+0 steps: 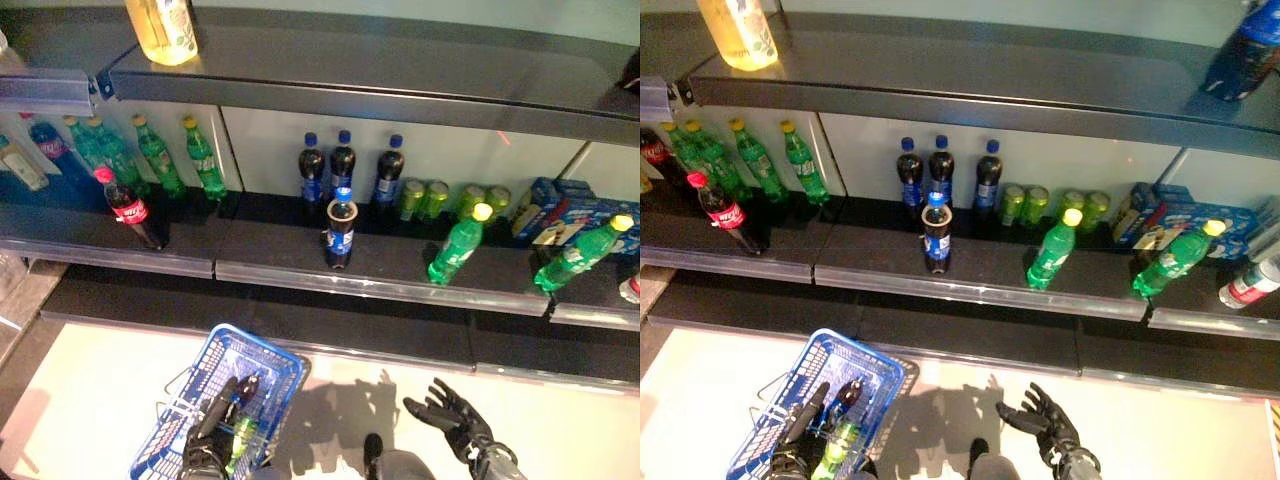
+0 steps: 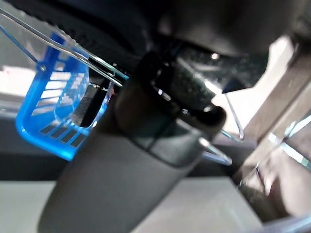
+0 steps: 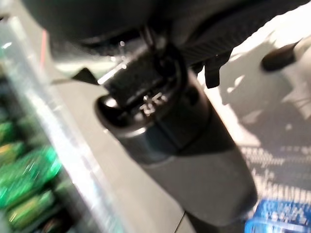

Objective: Pick up the drink and place into the basket.

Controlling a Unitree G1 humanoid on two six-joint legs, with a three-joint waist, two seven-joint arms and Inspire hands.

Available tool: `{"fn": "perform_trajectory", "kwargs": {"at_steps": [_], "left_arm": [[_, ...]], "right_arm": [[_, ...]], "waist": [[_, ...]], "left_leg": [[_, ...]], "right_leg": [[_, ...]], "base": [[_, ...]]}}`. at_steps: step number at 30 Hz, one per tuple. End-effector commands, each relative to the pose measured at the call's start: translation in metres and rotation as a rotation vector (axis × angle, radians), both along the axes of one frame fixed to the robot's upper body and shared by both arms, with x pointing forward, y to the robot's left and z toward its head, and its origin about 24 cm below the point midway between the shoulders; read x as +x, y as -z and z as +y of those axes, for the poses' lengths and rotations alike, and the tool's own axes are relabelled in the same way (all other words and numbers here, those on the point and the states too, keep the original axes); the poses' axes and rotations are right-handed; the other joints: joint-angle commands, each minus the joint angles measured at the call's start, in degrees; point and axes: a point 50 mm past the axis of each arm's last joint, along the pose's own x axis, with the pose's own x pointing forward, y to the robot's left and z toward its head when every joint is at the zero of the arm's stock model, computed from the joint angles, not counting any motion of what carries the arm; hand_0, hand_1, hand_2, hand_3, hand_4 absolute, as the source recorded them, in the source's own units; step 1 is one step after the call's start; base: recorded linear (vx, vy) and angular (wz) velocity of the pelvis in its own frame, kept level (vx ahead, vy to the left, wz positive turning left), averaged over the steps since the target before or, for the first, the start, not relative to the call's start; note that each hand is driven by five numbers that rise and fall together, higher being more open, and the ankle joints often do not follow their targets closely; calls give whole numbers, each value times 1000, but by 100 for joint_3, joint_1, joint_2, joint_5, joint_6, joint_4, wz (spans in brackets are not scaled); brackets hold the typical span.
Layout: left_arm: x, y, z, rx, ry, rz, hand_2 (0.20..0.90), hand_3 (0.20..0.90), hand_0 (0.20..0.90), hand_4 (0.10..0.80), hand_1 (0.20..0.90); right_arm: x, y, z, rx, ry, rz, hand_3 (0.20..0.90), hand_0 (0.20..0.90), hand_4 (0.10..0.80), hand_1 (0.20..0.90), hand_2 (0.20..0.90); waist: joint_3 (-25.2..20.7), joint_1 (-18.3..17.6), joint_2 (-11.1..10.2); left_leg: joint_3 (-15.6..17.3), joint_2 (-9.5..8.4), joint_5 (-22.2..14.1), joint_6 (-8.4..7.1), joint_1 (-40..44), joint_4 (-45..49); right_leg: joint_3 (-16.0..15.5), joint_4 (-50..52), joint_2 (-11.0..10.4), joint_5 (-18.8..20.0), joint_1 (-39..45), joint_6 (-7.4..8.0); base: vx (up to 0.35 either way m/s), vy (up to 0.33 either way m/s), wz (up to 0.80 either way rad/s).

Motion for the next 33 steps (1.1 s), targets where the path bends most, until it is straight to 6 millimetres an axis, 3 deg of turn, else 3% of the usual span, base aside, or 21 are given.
{"fn": "perform_trajectory", "kwargs": {"at_steps": [1, 2, 3, 4, 9, 11, 12, 13, 15, 16, 17, 19, 22, 24, 26, 27, 29, 30, 31, 33], "left_arm": [[40, -34, 13, 74, -101, -294, 300, 200, 300, 100, 300], [35, -31, 12, 71, -121, -274, 300, 200, 300, 100, 300], [32, -30, 13, 72, -132, -262, 300, 200, 300, 100, 300], [24, -25, 13, 78, -123, -224, 300, 200, 300, 100, 300], [5, -10, 16, 134, -30, -34, 300, 200, 300, 100, 300], [-4, -7, 22, 156, -41, 15, 300, 200, 300, 100, 300], [-12, -5, 26, 164, -65, 49, 300, 200, 300, 100, 300], [-24, -2, 33, 164, -122, 98, 300, 200, 300, 100, 300], [-28, -1, 38, 163, -132, 110, 300, 200, 300, 100, 300], [-28, 0, 41, 170, -118, 122, 300, 200, 300, 100, 300], [-28, 0, 42, 172, -110, 126, 300, 200, 300, 100, 300], [-25, -1, 46, 174, -114, 143, 300, 200, 300, 100, 300], [-20, -2, 48, 184, -129, 168, 300, 200, 300, 100, 300], [-21, -3, 49, 186, -154, 165, 300, 200, 300, 100, 300], [-22, -3, 49, 196, -154, 167, 300, 200, 300, 100, 300], [-22, -2, 46, 200, -150, 164, 300, 200, 300, 100, 300], [-21, -2, 44, 198, -141, 158, 300, 200, 300, 100, 300], [-23, 0, 37, 194, -121, 146, 300, 200, 300, 100, 300], [-27, 2, 34, 191, -116, 146, 300, 200, 300, 100, 300], [-33, 4, 33, 190, -111, 161, 300, 200, 300, 100, 300]], "right_arm": [[18, -9, -1, -50, -35, -50, 900, 900, 800, 900, 900], [16, -5, 1, -46, -31, -30, 900, 900, 800, 900, 900], [14, -3, 2, -47, -38, -16, 900, 900, 800, 900, 900], [7, 3, 3, -77, -35, 21, 900, 900, 800, 900, 900], [-12, 18, 6, -67, 59, 99, 900, 900, 800, 900, 900], [-15, 21, 9, -68, 46, 116, 900, 900, 800, 900, 900], [-16, 24, 13, -66, 29, 133, 900, 900, 800, 900, 900], [-15, 27, 19, -62, 5, 159, 900, 900, 800, 900, 900], [-13, 29, 23, -60, 1, 161, 900, 900, 800, 900, 900], [-12, 31, 25, -62, 10, 156, 900, 900, 800, 900, 900], [-11, 31, 26, -61, 17, 152, 900, 900, 800, 900, 900], [-5, 31, 29, -73, 14, 151, 900, 900, 800, 900, 900], [8, 28, 30, -100, -32, 154, 900, 900, 800, 900, 900], [12, 25, 30, -105, -91, 144, 900, 900, 800, 900, 900], [14, 24, 31, -128, -144, 150, 900, 900, 800, 900, 900], [14, 24, 31, -151, -178, 167, 900, 900, 800, 900, 900], [14, 23, 29, -154, -178, 172, 900, 900, 800, 900, 900], [18, 21, 24, -155, -181, 165, 900, 900, 800, 900, 900], [22, 20, 22, -160, -184, 154, 900, 900, 800, 900, 900], [26, 19, 22, -160, -188, 149, 900, 900, 800, 900, 900]], "waist": [[-277, 164, -155], [-323, 221, -161], [-351, 246, -159], [-406, 265, -139], [-534, 219, -37], [-547, 234, -26], [-556, 292, -20], [-536, 424, 25], [-542, 473, 60], [-551, 484, 84], [-548, 492, 87], [-544, 523, 101], [-507, 598, 75], [-419, 609, -49], [-362, 638, -158], [-272, 727, -272], [-212, 783, -334], [-109, 1022, -388], [-74, 1145, -346], [-107, 1201, -316]], "left_leg": [[-1005, -1148, -804, 334, -517, 852], [-1257, -1394, -936, 425, -543, 897], [-1339, -1522, -1010, 481, -551, 922], [-1236, -1700, -1168, 582, -527, 949], [-1138, -1634, -1035, 700, -174, 174], [-1118, -1616, -999, 707, -90, 59], [-1033, -1592, -981, 694, -41, -5], [-799, -1488, -959, 674, 96, -133], [-710, -1412, -934, 697, 136, -201], [-683, -1333, -923, 702, 137, -188], [-666, -1309, -925, 702, 145, -176], [-577, -1175, -945, 666, 195, -124], [-346, -864, -981, 459, 171, 168], [-267, -587, -990, 345, 36, 763], [-391, -425, -760, 260, -201, 1427], [-448, -349, -473, 234, -570, 2206], [-600, -392, -412, 298, -846, 2633], [-889, -1058, -558, 536, -1231, 2818], [-949, -1336, -540, 592, -1364, 2684], [-965, -1505, -492, 610, -1345, 2266]], "right_leg": [[235, -800, 148, 275, 562, 135], [381, -849, 167, 323, 532, 158], [446, -877, 183, 343, 520, 176], [518, -931, 232, 374, 518, 202], [563, -786, 435, 280, 469, 213], [372, -560, 461, 218, 386, 235], [96, -434, 395, 210, 346, 271], [-358, -203, 109, 283, 299, 388], [-398, -162, -25, 343, 222, 444], [-311, -196, -217, 417, 226, 509], [-294, -197, -281, 450, 230, 542], [-408, -87, -503, 559, 180, 661], [-702, -302, -441, 377, 364, 507], [-750, -390, -250, 270, 444, 308], [-719, -494, -108, 230, 528, 168], [-794, -616, -11, 244, 667, 22], [-777, -662, 34, 274, 718, -40], [-723, -724, 77, 342, 803, -20], [-674, -762, 171, 325, 852, -4], [-657, -790, 261, 282, 855, 23]], "base": [[10, -54, -97], [8, -59, -112], [-5, -54, -133], [0, -34, -99], [15, 11, -87], [21, -54, -32], [35, -169, -39], [24, -222, -49], [1, -284, -91], [-1, -316, -93], [4, -340, -64], [35, -353, -42], [68, -511, -66], [50, -499, -54], [57, -499, -81], [77, -600, -72], [82, -390, -64], [160, -296, -66], [222, -352, -72], [200, -167, -58]]}}
